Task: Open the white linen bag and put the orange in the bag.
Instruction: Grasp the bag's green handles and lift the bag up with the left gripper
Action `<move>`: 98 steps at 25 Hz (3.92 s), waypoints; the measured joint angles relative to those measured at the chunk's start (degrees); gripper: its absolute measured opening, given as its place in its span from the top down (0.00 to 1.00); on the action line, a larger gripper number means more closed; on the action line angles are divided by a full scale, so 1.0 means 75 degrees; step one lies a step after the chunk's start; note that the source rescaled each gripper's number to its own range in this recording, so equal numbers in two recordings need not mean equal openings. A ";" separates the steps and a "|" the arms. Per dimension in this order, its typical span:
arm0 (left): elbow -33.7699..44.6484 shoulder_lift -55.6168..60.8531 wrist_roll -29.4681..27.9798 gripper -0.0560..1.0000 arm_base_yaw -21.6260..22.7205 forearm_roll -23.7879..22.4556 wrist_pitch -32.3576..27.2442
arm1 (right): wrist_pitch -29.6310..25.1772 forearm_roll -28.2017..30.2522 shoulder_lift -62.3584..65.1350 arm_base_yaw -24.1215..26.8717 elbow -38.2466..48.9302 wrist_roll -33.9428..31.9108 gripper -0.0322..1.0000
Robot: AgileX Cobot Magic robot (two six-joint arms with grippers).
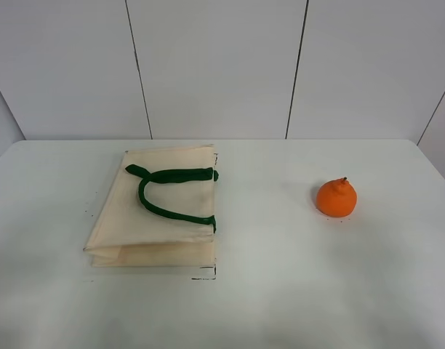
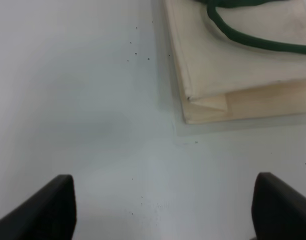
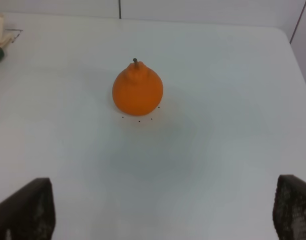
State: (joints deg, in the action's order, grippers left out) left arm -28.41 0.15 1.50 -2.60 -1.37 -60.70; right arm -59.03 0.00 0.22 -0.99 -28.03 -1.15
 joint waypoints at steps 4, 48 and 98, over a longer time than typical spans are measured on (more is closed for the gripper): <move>0.0000 0.0000 0.0000 0.12 0.0000 0.0000 0.0000 | 0.0000 0.0000 0.0000 0.0000 0.0000 0.0000 0.00; -0.8106 -1.4649 -0.0644 0.00 -0.0304 -0.0005 0.0167 | 0.0000 0.0000 0.0000 0.0000 0.0000 0.0000 0.00; -1.0645 -1.8429 -0.2802 0.94 -0.1956 -0.0502 0.0319 | 0.0000 0.0000 0.0000 0.0000 0.0000 0.0000 0.00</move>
State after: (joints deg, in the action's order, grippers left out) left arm -108.25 -138.07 -19.51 -17.27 -5.13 -58.30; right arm -59.03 0.00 0.22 -0.99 -28.03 -1.15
